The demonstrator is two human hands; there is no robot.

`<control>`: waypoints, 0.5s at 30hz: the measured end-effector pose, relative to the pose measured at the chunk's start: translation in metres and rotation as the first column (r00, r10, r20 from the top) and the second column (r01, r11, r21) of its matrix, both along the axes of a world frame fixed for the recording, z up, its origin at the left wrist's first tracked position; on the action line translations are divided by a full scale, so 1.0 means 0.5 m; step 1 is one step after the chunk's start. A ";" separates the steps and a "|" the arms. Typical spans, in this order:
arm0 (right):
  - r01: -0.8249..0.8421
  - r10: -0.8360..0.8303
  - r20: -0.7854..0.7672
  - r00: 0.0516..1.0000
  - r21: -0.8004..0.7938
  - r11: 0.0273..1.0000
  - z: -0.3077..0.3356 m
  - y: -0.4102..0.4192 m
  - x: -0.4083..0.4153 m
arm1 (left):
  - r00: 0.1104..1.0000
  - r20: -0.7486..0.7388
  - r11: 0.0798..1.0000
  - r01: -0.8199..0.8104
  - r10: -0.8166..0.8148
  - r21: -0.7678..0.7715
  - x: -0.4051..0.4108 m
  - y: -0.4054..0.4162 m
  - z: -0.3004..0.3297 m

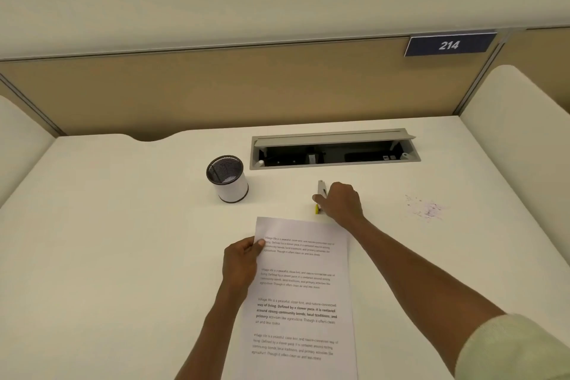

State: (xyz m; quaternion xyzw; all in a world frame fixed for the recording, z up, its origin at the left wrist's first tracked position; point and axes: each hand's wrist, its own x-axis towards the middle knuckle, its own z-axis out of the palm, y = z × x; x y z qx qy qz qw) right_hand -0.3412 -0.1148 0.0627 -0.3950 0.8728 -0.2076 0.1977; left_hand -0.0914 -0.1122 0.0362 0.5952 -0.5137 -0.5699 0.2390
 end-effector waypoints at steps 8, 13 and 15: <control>0.010 -0.008 -0.013 1.000 0.165 0.986 -0.019 -0.053 0.009 | 0.995 -0.068 0.997 0.072 -0.069 0.039 -0.011 0.003 0.025; 0.147 -0.159 0.505 0.848 0.064 0.987 -0.017 -0.067 -0.014 | 0.994 -0.062 0.994 0.096 -0.093 0.047 -0.013 -0.002 0.028; 0.222 -0.155 0.750 0.643 0.011 0.975 -0.009 -0.063 -0.013 | 0.992 -0.070 0.993 0.107 -0.103 0.049 -0.015 0.000 0.033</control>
